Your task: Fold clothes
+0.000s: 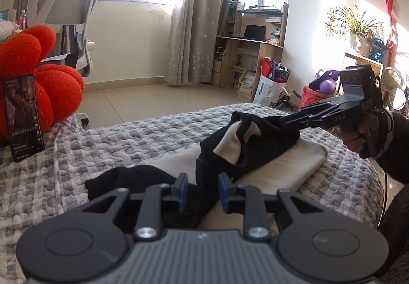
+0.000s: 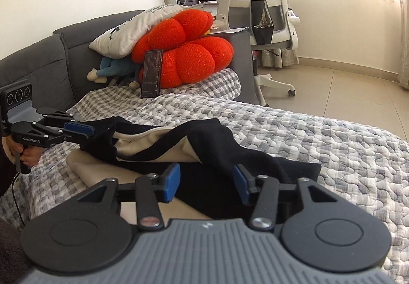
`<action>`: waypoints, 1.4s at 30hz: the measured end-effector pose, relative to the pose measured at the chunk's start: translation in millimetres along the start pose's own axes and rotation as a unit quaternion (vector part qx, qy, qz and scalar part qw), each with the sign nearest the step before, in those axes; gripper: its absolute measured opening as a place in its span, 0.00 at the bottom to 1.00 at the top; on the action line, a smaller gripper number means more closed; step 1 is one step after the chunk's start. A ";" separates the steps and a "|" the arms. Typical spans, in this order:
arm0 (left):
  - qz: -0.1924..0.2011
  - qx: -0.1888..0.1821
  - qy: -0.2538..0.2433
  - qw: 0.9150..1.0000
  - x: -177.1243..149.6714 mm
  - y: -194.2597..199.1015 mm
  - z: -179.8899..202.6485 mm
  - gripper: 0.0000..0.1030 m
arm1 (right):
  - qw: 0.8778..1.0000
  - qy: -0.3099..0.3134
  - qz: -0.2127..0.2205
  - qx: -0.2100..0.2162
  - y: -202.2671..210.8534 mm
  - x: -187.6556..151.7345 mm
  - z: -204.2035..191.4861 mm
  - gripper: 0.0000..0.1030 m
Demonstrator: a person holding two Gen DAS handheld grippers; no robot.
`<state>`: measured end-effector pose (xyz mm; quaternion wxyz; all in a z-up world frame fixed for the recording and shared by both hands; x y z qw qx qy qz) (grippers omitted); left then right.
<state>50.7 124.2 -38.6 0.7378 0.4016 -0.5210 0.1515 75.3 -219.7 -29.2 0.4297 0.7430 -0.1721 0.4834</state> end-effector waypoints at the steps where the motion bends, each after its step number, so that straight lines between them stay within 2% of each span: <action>1: 0.002 0.003 0.002 1.000 1.1 -0.7 -1.1 0.38 | 1.000 -0.006 0.001 0.000 -1.7 1.8 2.4 0.49; 4: 0.004 0.011 0.013 1.000 3.3 -4.3 -5.7 0.42 | 0.999 -0.033 0.003 0.003 -7.7 5.7 13.3 0.49; 10: 0.006 0.020 0.037 0.999 6.3 -12.3 -14.9 0.42 | 0.996 -0.084 0.001 0.011 -23.5 9.3 30.6 0.49; 25: 0.007 0.025 0.062 0.998 5.4 -24.5 -21.5 0.41 | 0.997 -0.072 -0.018 0.032 -57.7 16.1 21.6 0.51; 30: 0.012 0.029 0.070 0.997 8.2 -20.8 -26.1 0.42 | 0.998 -0.057 -0.009 0.025 -51.3 13.4 19.4 0.21; 32: 0.012 0.029 0.072 0.997 7.7 -20.8 -26.4 0.41 | 0.998 -0.058 0.003 0.028 -44.9 12.0 20.1 0.16; 33: 0.012 0.029 0.074 0.997 7.3 -20.9 -26.6 0.38 | 0.998 -0.056 0.010 0.030 -40.7 11.7 18.9 0.14; 34: 0.012 0.028 0.075 0.997 6.8 -21.0 -26.6 0.24 | 0.998 -0.055 0.016 0.032 -36.4 11.5 17.7 0.13; 37: 0.016 0.029 0.069 0.997 4.9 -19.5 -24.4 0.06 | 0.998 -0.036 0.029 0.033 -22.7 10.5 9.9 0.12; 39: 0.018 0.027 0.060 0.998 2.8 -15.7 -20.5 0.02 | 0.999 -0.014 0.035 0.031 -10.1 7.9 2.0 0.12; 42: 0.018 0.024 0.050 0.998 -0.5 -10.6 -15.8 0.03 | 0.999 0.020 0.032 0.030 4.3 3.2 -9.0 0.12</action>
Point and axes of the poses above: each gripper's, at about its wrist camera, not at the fingertips, and y roughly against the way its jaws point, z to its right, x to its top, the point moved 2 cm from there along -y, roughly the way its jaws point, and after that the axes turned 2 degrees about y, right-handed, at the moved point
